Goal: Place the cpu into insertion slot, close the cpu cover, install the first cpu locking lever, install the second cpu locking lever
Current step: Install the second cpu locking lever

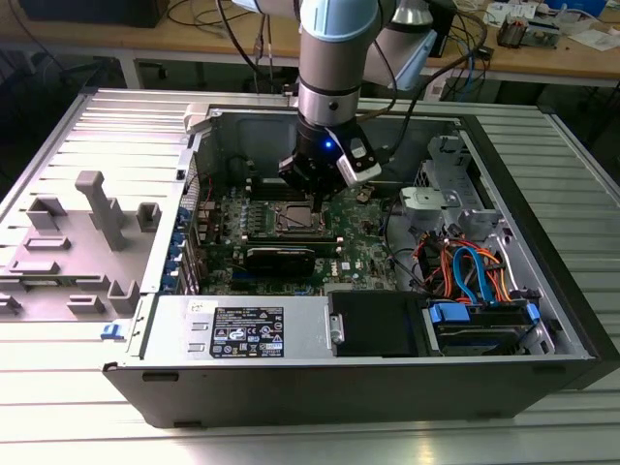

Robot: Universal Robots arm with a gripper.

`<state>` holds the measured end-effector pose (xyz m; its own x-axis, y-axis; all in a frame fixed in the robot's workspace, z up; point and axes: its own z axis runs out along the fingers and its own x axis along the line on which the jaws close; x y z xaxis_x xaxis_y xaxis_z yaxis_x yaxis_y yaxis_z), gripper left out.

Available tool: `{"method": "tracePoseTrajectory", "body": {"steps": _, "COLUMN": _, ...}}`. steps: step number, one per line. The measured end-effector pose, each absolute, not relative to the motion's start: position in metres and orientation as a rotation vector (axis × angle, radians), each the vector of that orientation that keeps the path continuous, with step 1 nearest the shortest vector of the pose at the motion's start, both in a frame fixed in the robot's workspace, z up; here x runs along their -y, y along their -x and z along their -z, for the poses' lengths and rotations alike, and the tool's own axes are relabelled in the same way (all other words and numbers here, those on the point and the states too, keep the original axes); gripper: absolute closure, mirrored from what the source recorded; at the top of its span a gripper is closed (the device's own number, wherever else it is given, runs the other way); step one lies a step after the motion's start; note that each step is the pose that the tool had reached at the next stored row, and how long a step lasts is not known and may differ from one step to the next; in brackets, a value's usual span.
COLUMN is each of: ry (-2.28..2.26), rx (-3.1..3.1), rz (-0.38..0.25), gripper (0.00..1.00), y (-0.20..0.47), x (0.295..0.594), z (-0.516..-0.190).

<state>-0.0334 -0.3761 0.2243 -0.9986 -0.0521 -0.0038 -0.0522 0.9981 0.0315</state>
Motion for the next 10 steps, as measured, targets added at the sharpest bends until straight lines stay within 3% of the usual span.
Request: {"method": "tracePoseTrajectory", "body": {"steps": 10, "ry": 0.057, "rx": -3.139, "rz": -0.05, "gripper": 0.89, "y": 0.033, "x": 0.397, "z": -0.226}}
